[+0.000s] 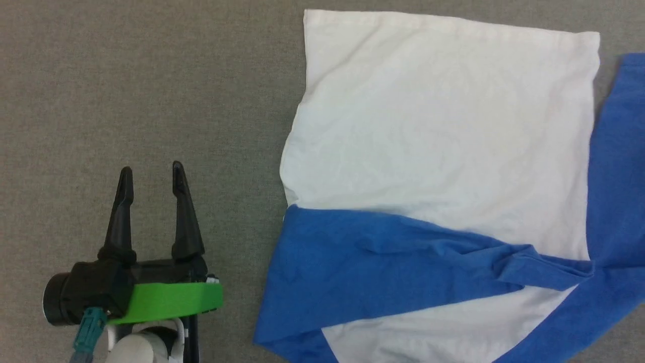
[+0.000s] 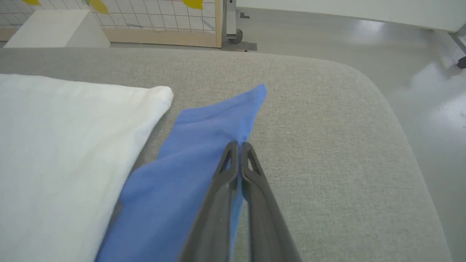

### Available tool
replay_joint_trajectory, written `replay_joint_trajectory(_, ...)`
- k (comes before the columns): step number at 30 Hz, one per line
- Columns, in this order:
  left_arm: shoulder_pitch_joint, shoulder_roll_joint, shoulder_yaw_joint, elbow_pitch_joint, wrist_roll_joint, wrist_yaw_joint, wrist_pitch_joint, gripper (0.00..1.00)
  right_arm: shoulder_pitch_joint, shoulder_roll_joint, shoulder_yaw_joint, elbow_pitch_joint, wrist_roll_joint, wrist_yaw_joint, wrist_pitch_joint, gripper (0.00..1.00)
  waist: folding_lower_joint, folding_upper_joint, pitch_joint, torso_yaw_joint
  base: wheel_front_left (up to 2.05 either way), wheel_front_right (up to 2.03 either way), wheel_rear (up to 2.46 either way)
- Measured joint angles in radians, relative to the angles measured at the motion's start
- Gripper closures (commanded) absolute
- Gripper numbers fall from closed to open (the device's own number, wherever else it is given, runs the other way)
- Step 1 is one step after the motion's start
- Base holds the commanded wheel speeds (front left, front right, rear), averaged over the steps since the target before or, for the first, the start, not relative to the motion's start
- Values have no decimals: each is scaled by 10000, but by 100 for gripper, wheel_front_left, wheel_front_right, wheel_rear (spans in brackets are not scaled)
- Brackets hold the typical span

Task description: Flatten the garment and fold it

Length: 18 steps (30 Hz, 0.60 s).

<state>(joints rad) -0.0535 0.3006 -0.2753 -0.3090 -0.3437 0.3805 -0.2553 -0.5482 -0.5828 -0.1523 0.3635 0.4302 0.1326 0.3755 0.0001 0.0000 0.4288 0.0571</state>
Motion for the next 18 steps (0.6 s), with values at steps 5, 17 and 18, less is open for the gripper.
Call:
replay_joint_trajectory(5,495,125,144,15,-171,2,44,0,1151,63,-1570,-286,-113,0,-96,100,-1,0,-760,-182,0,0,0)
replay_joint_trajectory(17,1513,240,407,-184,-648,38,90,0,3971,1197,-4544,-2899,-479,-2,90,100,-2,0,-2570,-568,0,0,0)
replay_joint_trajectory(18,1563,242,414,-199,-675,48,90,0,4095,1241,-4602,-3091,-500,-2,117,100,-1,0,-2664,-588,0,0,0)
